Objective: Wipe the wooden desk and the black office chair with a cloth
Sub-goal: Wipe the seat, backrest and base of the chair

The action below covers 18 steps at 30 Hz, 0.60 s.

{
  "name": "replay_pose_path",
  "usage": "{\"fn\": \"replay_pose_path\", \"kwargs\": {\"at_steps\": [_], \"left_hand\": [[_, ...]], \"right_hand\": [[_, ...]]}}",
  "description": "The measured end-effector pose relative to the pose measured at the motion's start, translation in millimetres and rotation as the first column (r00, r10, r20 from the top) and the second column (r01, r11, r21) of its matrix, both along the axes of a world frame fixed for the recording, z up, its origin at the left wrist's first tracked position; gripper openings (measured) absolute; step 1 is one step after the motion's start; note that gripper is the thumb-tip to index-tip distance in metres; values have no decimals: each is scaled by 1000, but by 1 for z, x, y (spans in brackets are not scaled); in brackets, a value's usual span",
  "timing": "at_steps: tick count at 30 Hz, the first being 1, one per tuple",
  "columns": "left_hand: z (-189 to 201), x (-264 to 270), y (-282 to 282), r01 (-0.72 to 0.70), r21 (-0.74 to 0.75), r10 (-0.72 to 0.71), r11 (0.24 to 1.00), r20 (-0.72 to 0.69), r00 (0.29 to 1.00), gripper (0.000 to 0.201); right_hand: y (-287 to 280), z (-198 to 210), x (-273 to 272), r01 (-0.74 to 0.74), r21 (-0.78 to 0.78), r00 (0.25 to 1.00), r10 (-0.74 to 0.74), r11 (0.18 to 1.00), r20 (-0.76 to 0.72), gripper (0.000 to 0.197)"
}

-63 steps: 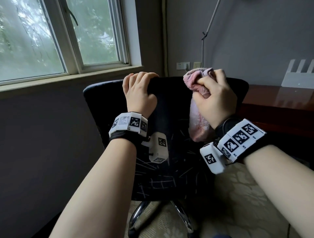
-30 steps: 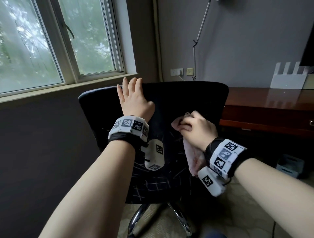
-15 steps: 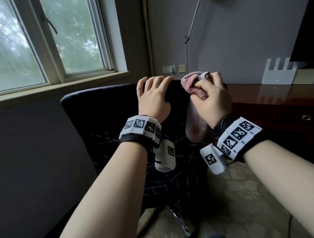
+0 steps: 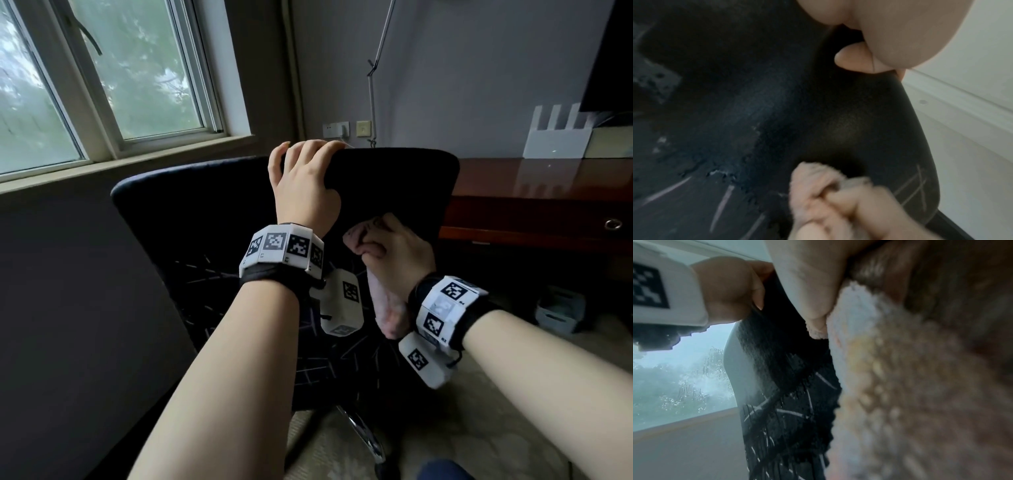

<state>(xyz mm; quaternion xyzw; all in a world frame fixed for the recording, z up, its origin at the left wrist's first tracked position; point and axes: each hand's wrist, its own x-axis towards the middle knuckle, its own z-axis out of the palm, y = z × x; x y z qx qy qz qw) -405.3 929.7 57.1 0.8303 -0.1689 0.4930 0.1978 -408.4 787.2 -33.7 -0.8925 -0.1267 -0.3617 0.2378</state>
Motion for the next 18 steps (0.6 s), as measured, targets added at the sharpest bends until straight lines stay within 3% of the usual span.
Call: {"fn": "replay_pose_path", "kwargs": {"at_steps": [4,8,10,14,18], "left_hand": [[-2,0,3,-4,-10,5,1000,12,1000,57],[-4,-3,8,-33,33,33,999,1,999,59],[-3,-6,11,-55,65,55,996,5,998,60],[-2,-6,18,-63,76,64,995,-3,998,62],[-6,-6,22,-78,35,76,996,39,996,61]], "right_hand": [[-1,0,1,-35,-136,999,30,990,-38,8],[-5,3,0,-55,-306,929,-64,950,-364,19],[-8,1,-6,-26,-282,923,-85,959,-375,19],[-16,4,-23,-24,-10,995,23,1000,-93,14],[-18,32,-34,-98,195,963,44,976,266,15]]}}
